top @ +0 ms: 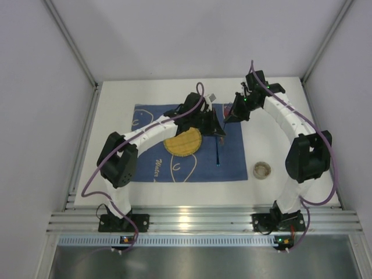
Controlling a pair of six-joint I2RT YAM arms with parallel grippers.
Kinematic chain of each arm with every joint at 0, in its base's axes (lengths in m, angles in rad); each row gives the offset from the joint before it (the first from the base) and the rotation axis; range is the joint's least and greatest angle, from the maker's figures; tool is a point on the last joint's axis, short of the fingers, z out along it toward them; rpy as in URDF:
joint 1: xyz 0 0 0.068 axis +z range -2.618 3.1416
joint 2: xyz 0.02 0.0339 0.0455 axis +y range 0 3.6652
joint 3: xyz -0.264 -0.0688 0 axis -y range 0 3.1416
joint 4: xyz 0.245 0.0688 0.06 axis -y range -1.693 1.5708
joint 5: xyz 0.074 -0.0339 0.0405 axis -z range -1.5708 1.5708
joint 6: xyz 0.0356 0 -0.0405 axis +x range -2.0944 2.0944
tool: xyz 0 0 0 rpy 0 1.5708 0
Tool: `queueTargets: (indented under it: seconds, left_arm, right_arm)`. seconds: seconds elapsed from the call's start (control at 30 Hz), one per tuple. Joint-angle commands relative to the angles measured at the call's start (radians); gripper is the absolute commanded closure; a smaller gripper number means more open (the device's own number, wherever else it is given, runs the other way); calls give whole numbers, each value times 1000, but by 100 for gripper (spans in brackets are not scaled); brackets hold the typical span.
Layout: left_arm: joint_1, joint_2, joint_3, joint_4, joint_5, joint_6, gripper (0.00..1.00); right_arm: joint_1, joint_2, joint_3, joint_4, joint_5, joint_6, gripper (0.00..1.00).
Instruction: Set the dinner table for one person
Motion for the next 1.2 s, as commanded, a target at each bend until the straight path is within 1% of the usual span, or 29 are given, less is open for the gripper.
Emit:
queueTargets:
  seconds: [0.0,0.1,0.13,0.17,0.2,0.23,0.27,0.3,0.33,0.37,0.43,0.47,0.53,0.57,0.6,0.7,0.83,0.93,0.97,1.13,1.17]
  left_arm:
    - [-8,-19,6,82,30,-18,100]
    - [21,-51,-28,21,-11,-3,100]
    - [34,-77,-63,-1,-19,6,100]
    - [66,-94,-83,-15,-26,20,100]
    - [84,-115,-110,-21,-25,31,100]
    - [107,-160,-164,-35,-23,42,100]
    - [132,-184,-195,-38,-13,63,100]
    - [191,-209,-225,-44,1,74,100]
    - [225,-253,-282,-55,16,86,100]
    - [292,-272,-304,-90,24,124,100]
    - [365,-319,-349,-150,30,172,100]
    - [429,-332,-359,-208,20,227,100]
    - [486,-349,-370,-257,35,278,100]
    - [535,-347,-374,-283,46,319,100]
    - [555,-328,-380,-295,97,338,100]
    - [604,-256,-361,-396,112,414,100]
    - [669,-208,-376,-412,198,447,100]
    - [696,-183,-370,-462,176,486,100]
    - [731,-179,-370,-466,170,485,100]
    - [748,-159,-379,-460,149,477,100]
    - [748,-156,-379,-461,141,477,100]
  right_arm:
    - [6,-24,-3,101,-59,35,100]
    - [9,-18,10,124,-76,46,100]
    - [6,-15,29,123,-77,44,97]
    - [6,-9,38,121,-85,32,74]
    - [5,-8,44,118,-86,26,57]
    - [3,-8,47,114,-86,21,45]
    - [-7,-14,47,110,-86,15,23]
    - [-12,-21,41,103,-79,1,19]
    - [-20,-29,20,100,-74,-7,18]
    - [-35,-47,4,100,-68,-13,17]
    - [-66,-75,-48,97,-66,-34,16]
    - [-73,-84,-66,97,-68,-51,16]
    - [-101,-100,-112,94,-69,-66,16]
    - [-109,-100,-125,91,-74,-80,17]
    - [-116,-103,-135,87,-77,-86,17]
    - [-138,-104,-164,84,-82,-97,18]
    - [-138,-100,-174,84,-85,-102,18]
    - [-138,-98,-178,83,-85,-106,18]
    - [-139,-97,-180,83,-83,-108,18]
    - [-139,-87,-186,81,-68,-120,18]
    - [-139,-89,-186,78,-44,-128,18]
